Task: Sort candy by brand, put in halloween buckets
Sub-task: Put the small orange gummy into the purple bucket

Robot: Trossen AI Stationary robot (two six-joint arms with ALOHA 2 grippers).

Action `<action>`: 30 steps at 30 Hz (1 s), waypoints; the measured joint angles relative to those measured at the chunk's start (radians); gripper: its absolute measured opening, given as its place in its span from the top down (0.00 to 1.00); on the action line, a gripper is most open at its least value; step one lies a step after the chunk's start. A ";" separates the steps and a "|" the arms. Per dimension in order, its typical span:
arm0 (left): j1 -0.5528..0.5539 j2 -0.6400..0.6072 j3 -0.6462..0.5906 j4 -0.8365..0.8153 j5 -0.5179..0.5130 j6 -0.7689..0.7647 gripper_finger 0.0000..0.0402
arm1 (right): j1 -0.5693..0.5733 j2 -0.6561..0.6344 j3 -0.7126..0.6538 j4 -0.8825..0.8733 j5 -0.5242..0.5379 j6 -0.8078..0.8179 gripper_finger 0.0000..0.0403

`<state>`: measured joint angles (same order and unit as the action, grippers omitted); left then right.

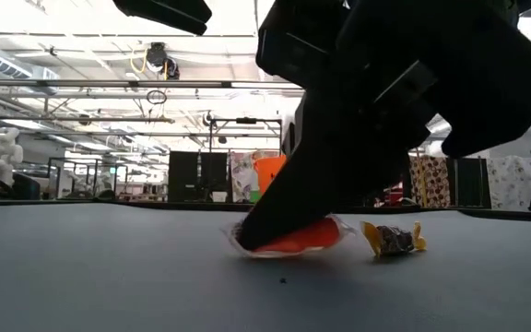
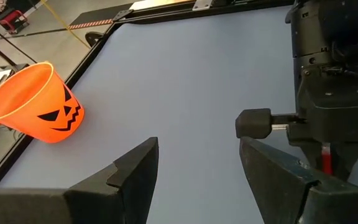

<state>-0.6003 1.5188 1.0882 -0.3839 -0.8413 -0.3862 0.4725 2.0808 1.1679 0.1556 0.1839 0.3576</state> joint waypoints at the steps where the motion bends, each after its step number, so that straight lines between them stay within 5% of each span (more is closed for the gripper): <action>1: 0.000 0.000 0.000 0.000 0.000 0.000 0.42 | 0.000 0.000 0.000 0.007 -0.001 -0.005 0.94; 12: 0.000 0.000 0.000 -0.027 0.001 -0.019 0.42 | 0.000 -0.121 -0.001 0.006 -0.009 -0.113 0.94; 30: 0.000 0.000 0.000 -0.026 0.001 -0.027 0.42 | -0.025 -0.811 -0.001 -0.131 -0.027 -0.629 0.94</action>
<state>-0.6004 1.5188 1.0882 -0.4104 -0.8406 -0.4133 0.4471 1.2700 1.1667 0.0247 0.1574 -0.2713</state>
